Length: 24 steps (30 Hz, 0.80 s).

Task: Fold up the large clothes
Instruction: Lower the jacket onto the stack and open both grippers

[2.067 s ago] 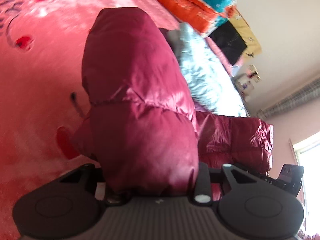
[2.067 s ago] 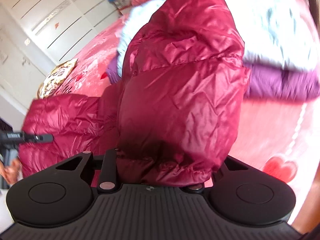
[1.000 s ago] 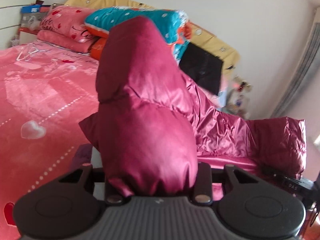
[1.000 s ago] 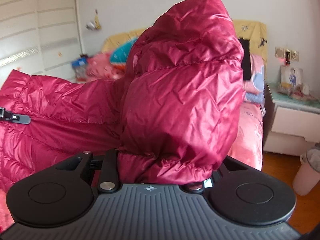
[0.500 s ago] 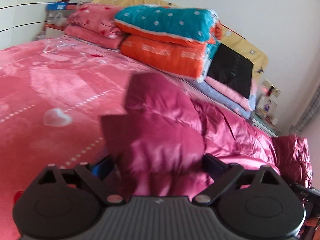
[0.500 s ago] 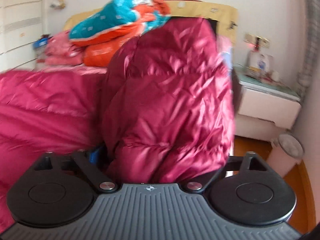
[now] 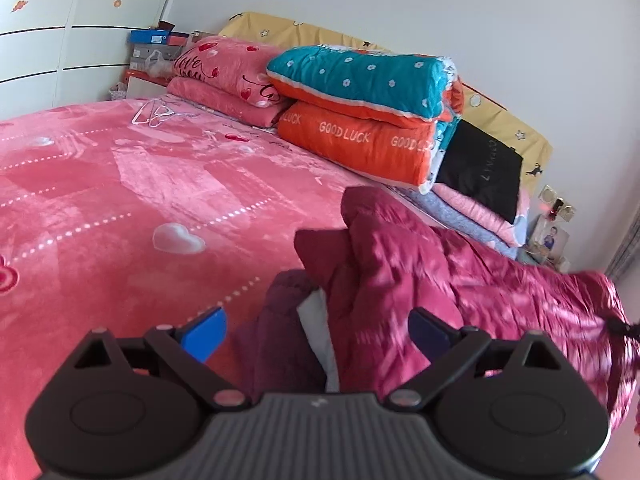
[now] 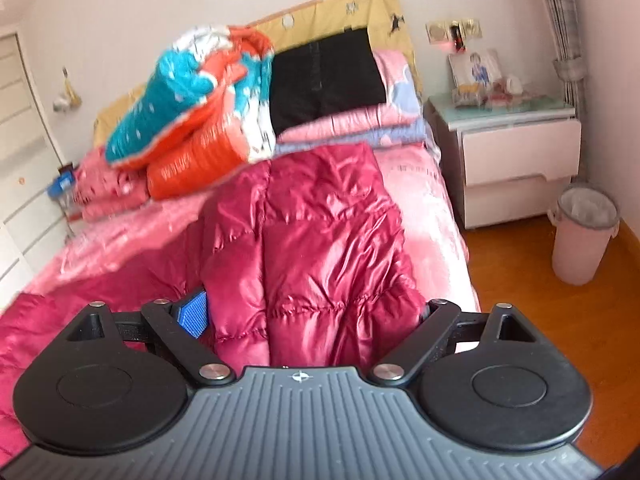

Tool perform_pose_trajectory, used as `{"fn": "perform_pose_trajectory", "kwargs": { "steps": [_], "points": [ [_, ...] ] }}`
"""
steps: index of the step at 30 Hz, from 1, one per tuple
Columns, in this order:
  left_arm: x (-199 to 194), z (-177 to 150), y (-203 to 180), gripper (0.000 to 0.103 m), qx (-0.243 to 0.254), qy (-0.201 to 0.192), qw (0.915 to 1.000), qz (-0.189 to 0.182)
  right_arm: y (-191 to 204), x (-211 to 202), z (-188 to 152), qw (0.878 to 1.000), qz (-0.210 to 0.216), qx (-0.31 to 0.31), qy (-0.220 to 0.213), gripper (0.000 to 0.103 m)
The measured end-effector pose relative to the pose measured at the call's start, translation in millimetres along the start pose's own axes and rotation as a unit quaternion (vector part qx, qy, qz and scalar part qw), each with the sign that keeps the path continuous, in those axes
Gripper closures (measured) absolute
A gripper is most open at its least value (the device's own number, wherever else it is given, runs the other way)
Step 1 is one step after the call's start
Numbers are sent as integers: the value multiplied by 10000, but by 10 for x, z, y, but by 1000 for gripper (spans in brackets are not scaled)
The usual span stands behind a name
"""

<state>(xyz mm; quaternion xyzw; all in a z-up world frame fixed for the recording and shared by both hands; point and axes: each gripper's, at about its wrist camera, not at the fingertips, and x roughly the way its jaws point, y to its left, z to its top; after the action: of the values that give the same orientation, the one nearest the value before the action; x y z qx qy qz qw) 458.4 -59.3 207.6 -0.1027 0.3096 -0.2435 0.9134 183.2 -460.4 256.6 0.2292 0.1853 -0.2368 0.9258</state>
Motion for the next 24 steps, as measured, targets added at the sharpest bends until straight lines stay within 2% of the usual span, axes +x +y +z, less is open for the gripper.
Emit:
{"fn": "perform_pose_trajectory", "kwargs": {
  "steps": [2,6,7,8,11,14,16,19,24],
  "points": [
    [-83,-106,-39,6,113,-12,9999,0,-10,-118,-9,10000,1,-45,16,0],
    [-230,-317,-137,6,266,-31,9996,-75,-122,-213,-57,9993,144,359,7,0],
    [-257,-360,-165,6,267,-14,9995,-162,-86,-181,-89,9998,5,164,124,0],
    [-274,-396,-183,6,262,0,9994,-227,-58,-33,-129,9987,-213,-117,441,0],
    [-308,-484,-279,6,366,-9,9989,-289,-22,140,-354,9899,-434,-479,1265,0],
    [-313,-515,-419,6,564,-55,9976,-410,-31,68,-485,9914,-399,-561,1111,0],
    [-296,-525,-515,6,601,-79,9966,-554,-53,2,-501,9944,-153,-467,940,0],
    [-236,-534,-672,6,718,-121,9950,-677,-59,-210,-497,9982,82,-455,373,0],
    [-153,-563,-854,6,858,-129,9930,-797,-178,-508,-503,9989,118,-338,-301,0]
  ]
}}
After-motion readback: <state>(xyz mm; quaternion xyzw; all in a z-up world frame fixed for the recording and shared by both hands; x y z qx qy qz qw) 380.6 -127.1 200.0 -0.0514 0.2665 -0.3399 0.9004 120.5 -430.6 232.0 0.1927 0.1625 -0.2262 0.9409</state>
